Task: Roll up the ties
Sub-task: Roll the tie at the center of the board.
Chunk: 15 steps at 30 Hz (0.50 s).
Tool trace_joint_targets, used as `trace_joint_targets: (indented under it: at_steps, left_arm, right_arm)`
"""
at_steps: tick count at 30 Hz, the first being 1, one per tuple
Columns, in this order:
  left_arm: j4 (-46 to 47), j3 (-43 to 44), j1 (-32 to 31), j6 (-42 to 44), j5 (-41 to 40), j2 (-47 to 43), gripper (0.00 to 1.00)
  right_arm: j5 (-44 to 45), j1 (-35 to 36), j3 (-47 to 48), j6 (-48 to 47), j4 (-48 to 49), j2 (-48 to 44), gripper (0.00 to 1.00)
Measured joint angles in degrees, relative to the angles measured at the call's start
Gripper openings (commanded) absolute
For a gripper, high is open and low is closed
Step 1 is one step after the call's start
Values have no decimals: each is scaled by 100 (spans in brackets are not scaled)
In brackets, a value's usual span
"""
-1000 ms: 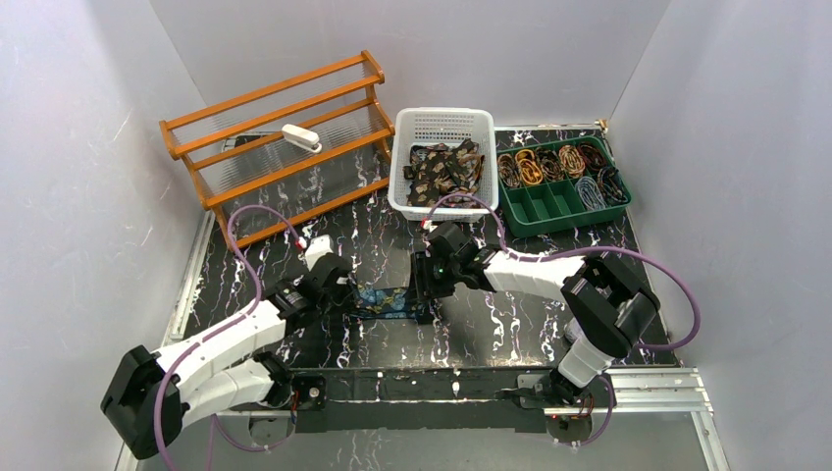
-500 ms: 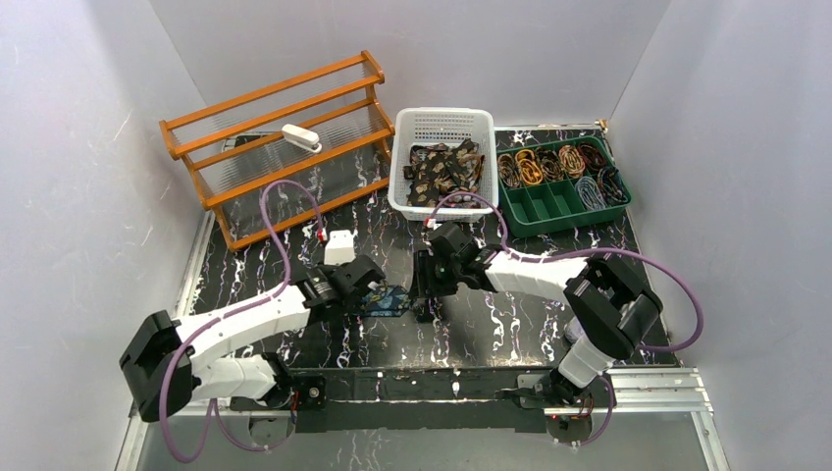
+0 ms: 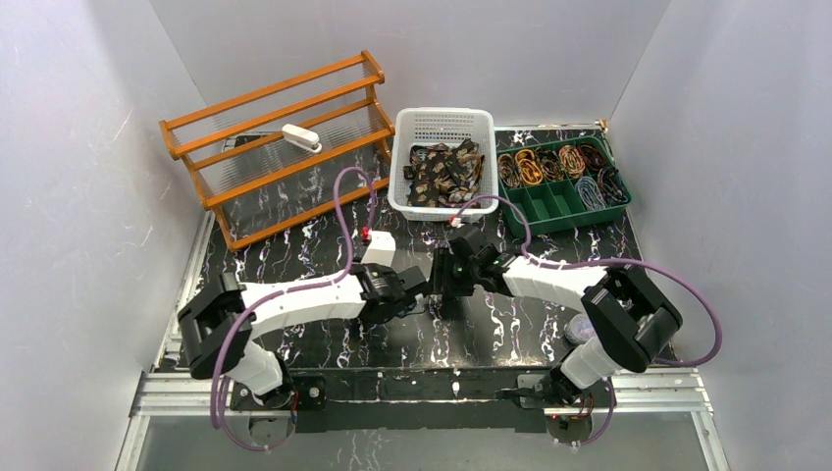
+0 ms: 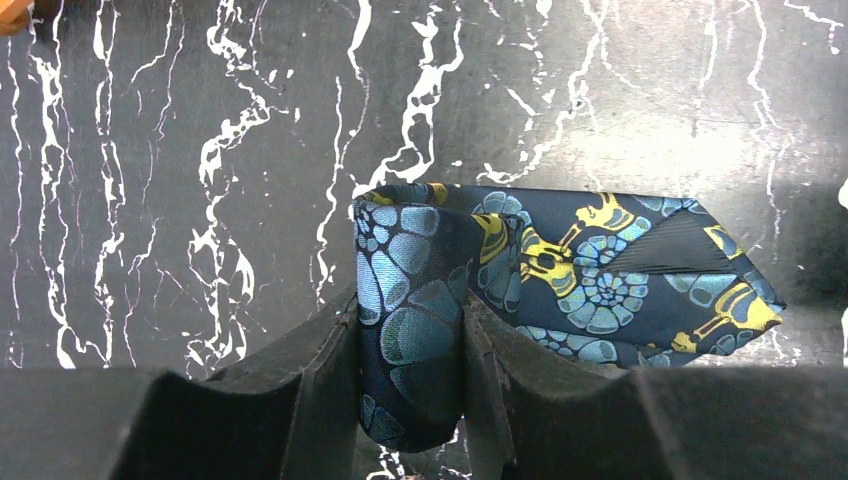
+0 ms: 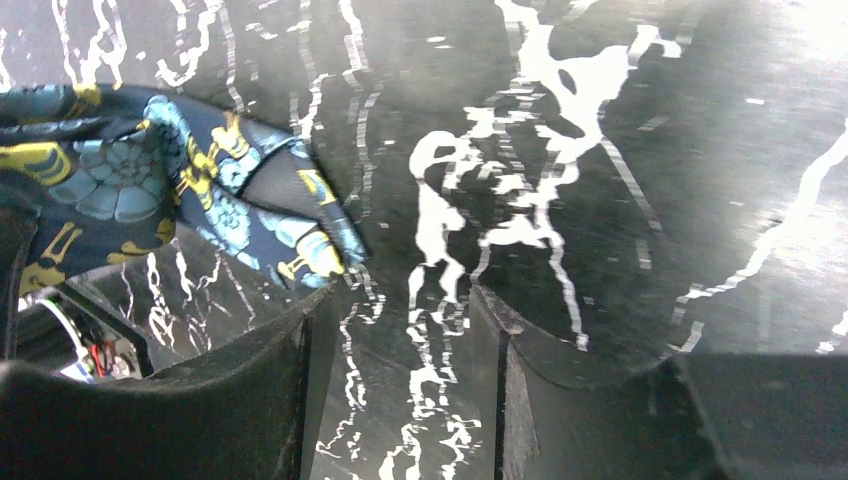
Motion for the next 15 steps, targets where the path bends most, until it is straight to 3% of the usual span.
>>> trace_joint_targets:
  at_steps: [8,15]
  left_arm:
    - [-662,879,-393,-291,-400,1204,36]
    - [-1325,1753,-686,-468,-664,2197,44]
  right_arm:
    - [-122,-566,-446,205,140,-256,62]
    - [-348,-866,-706,323,306,-507,63]
